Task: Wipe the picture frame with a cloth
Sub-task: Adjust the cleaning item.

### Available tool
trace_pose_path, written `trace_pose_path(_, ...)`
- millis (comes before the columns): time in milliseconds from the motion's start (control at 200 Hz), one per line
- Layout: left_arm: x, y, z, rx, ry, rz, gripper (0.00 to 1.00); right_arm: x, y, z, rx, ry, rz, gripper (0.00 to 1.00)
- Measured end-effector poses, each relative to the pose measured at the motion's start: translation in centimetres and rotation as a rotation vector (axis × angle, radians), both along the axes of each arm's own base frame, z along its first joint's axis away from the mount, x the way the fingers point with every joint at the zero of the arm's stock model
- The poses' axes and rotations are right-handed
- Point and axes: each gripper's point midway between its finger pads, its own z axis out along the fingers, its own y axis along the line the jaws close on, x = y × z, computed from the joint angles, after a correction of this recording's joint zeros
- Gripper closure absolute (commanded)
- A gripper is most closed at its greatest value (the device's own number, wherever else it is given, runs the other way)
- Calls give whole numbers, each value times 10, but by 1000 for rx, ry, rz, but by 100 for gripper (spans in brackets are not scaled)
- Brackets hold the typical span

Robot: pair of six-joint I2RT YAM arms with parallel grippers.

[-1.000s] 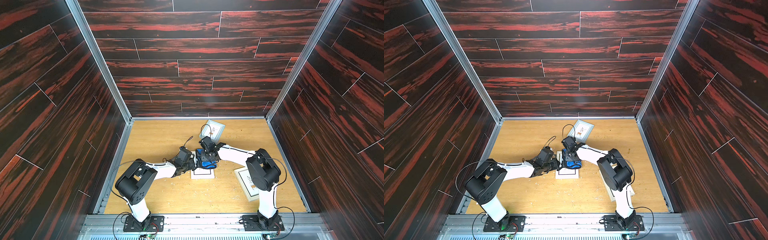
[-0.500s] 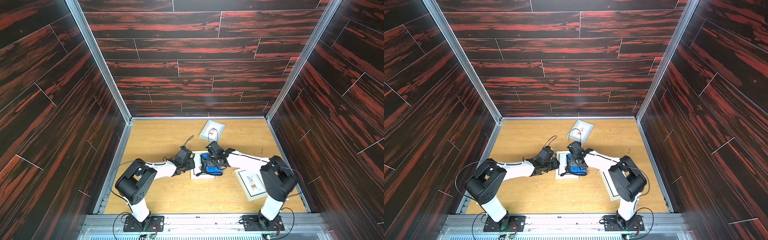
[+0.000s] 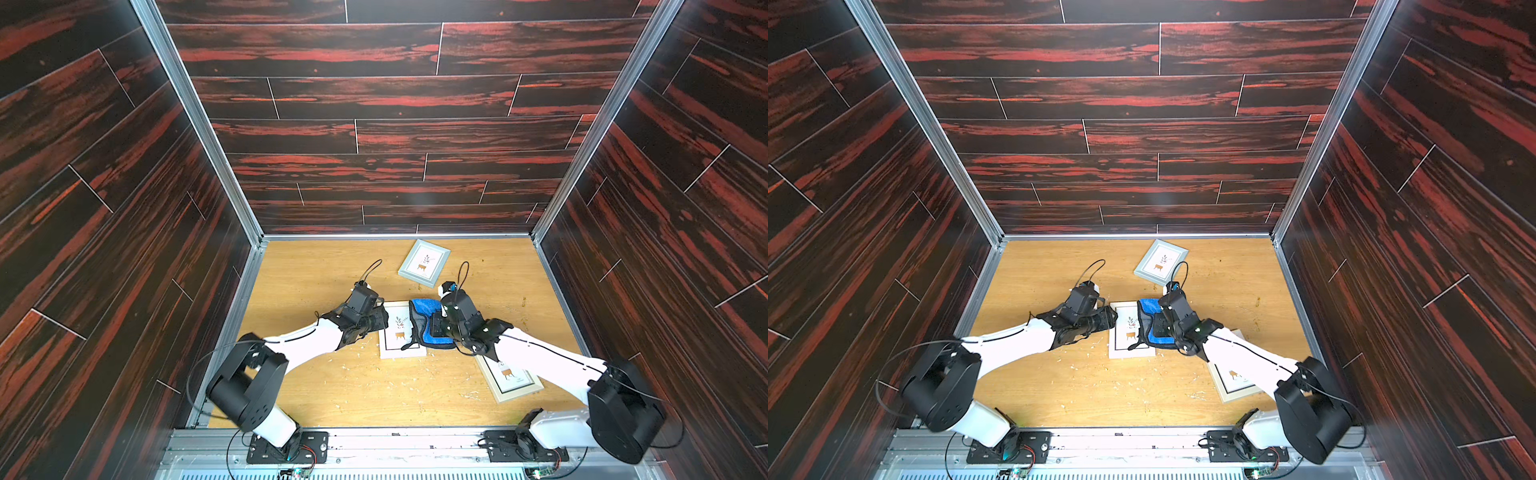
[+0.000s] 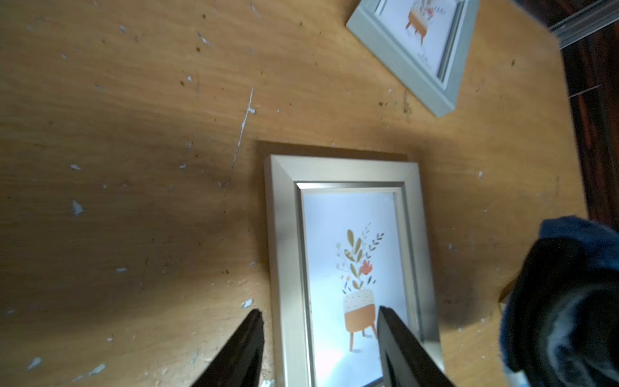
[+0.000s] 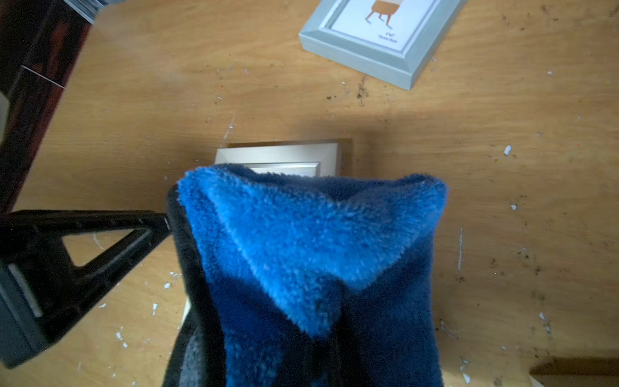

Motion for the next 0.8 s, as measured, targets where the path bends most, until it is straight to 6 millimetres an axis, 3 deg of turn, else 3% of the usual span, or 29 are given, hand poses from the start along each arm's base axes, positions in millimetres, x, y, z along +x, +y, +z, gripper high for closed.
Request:
trace_pose_path(276,-33,14,58,-195,-277,-42,17,-11,16,33,142,-122,124,100)
trace_pose_path(531,-46,-9,109,-413,-444,-171,13,-20,41,55,249,-175,252,100)
trace_pose_path(802,-51,-27,125,-479,-461,-271,13,-36,64,70,302,-216,369,100)
